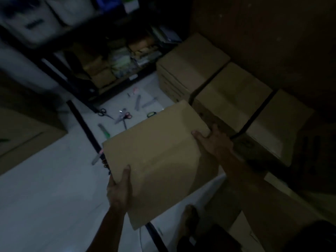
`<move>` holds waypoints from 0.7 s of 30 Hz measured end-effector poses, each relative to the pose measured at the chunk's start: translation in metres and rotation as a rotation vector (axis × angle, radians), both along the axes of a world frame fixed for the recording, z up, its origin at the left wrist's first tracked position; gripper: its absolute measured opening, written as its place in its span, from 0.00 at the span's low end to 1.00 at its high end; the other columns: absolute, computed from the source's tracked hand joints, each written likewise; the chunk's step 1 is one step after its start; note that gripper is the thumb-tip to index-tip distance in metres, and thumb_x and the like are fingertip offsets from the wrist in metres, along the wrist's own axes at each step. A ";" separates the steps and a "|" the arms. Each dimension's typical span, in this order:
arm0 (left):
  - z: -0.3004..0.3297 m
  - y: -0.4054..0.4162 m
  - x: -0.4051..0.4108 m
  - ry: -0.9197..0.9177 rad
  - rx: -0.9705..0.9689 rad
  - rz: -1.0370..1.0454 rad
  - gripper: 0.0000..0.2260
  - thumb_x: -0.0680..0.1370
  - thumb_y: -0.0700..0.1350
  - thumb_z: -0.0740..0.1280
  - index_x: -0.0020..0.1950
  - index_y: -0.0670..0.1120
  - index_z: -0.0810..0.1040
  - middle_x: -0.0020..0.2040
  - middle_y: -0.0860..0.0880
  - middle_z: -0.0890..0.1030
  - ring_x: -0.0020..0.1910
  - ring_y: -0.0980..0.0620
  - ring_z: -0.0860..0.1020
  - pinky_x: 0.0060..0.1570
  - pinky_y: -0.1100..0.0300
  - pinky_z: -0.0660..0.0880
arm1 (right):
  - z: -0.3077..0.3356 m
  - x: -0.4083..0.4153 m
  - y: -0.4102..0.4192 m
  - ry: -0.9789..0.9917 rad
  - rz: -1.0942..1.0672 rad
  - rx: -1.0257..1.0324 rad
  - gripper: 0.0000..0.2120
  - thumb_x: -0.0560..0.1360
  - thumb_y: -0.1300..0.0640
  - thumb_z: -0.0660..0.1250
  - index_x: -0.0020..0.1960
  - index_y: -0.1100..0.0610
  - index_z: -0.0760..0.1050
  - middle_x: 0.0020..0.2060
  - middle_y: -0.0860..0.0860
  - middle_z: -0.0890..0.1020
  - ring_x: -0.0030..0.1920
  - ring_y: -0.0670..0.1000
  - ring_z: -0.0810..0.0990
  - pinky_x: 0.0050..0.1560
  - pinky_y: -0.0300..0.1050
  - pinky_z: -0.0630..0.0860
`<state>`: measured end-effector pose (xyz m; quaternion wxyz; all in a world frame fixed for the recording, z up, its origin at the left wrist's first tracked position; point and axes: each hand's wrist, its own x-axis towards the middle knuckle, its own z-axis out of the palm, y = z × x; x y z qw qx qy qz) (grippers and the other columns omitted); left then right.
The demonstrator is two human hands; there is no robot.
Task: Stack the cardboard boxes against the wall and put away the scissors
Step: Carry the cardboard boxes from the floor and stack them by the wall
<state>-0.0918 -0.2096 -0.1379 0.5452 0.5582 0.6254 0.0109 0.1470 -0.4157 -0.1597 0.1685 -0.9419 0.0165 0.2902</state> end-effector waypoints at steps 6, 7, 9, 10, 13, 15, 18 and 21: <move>0.094 0.099 -0.110 -0.125 0.061 0.084 0.28 0.74 0.61 0.68 0.70 0.50 0.72 0.65 0.45 0.77 0.62 0.41 0.76 0.64 0.44 0.72 | 0.122 -0.076 0.117 -0.066 0.236 0.001 0.49 0.68 0.19 0.52 0.73 0.55 0.70 0.69 0.58 0.75 0.67 0.61 0.74 0.66 0.54 0.70; 0.108 0.114 -0.127 -0.119 0.072 0.093 0.29 0.73 0.62 0.68 0.69 0.49 0.72 0.65 0.45 0.77 0.62 0.41 0.76 0.64 0.43 0.72 | 0.142 -0.092 0.137 -0.084 0.272 0.009 0.48 0.69 0.20 0.51 0.73 0.55 0.70 0.68 0.59 0.75 0.66 0.61 0.75 0.65 0.55 0.71; 0.141 0.147 -0.179 -0.103 0.113 0.102 0.32 0.72 0.65 0.67 0.70 0.49 0.72 0.66 0.44 0.77 0.62 0.40 0.75 0.64 0.42 0.71 | 0.180 -0.131 0.179 -0.073 0.331 0.045 0.48 0.70 0.21 0.51 0.75 0.55 0.66 0.70 0.59 0.73 0.67 0.62 0.73 0.66 0.58 0.70; 0.159 0.164 -0.209 -0.111 0.126 0.121 0.34 0.71 0.68 0.67 0.70 0.49 0.72 0.66 0.44 0.77 0.62 0.39 0.75 0.64 0.41 0.71 | 0.199 -0.156 0.202 -0.074 0.364 0.059 0.48 0.70 0.20 0.51 0.75 0.55 0.65 0.71 0.59 0.72 0.68 0.62 0.73 0.67 0.58 0.69; 0.198 0.210 -0.275 -0.093 0.171 0.099 0.45 0.61 0.76 0.65 0.70 0.49 0.72 0.65 0.44 0.77 0.61 0.40 0.76 0.63 0.41 0.72 | 0.242 -0.210 0.253 -0.053 0.364 0.100 0.49 0.68 0.19 0.50 0.75 0.53 0.65 0.71 0.58 0.71 0.68 0.62 0.72 0.66 0.58 0.67; 0.239 0.249 -0.341 -0.081 0.214 0.112 0.45 0.62 0.76 0.64 0.70 0.48 0.72 0.65 0.43 0.78 0.60 0.39 0.77 0.62 0.41 0.73 | 0.275 -0.267 0.298 -0.061 0.424 0.121 0.51 0.66 0.18 0.49 0.76 0.52 0.63 0.73 0.57 0.69 0.71 0.62 0.69 0.68 0.60 0.64; 0.280 0.294 -0.412 -0.068 0.292 0.133 0.39 0.66 0.72 0.65 0.67 0.47 0.75 0.63 0.42 0.79 0.59 0.40 0.77 0.62 0.42 0.74 | 0.310 -0.326 0.352 -0.048 0.509 0.159 0.49 0.68 0.20 0.51 0.78 0.52 0.61 0.75 0.55 0.67 0.72 0.61 0.68 0.68 0.57 0.64; 0.312 0.333 -0.478 -0.069 0.331 0.200 0.35 0.68 0.71 0.66 0.65 0.46 0.77 0.61 0.42 0.80 0.58 0.41 0.78 0.61 0.45 0.75 | 0.335 -0.377 0.409 0.011 0.569 0.230 0.50 0.67 0.20 0.55 0.78 0.51 0.60 0.76 0.55 0.65 0.73 0.61 0.65 0.69 0.58 0.64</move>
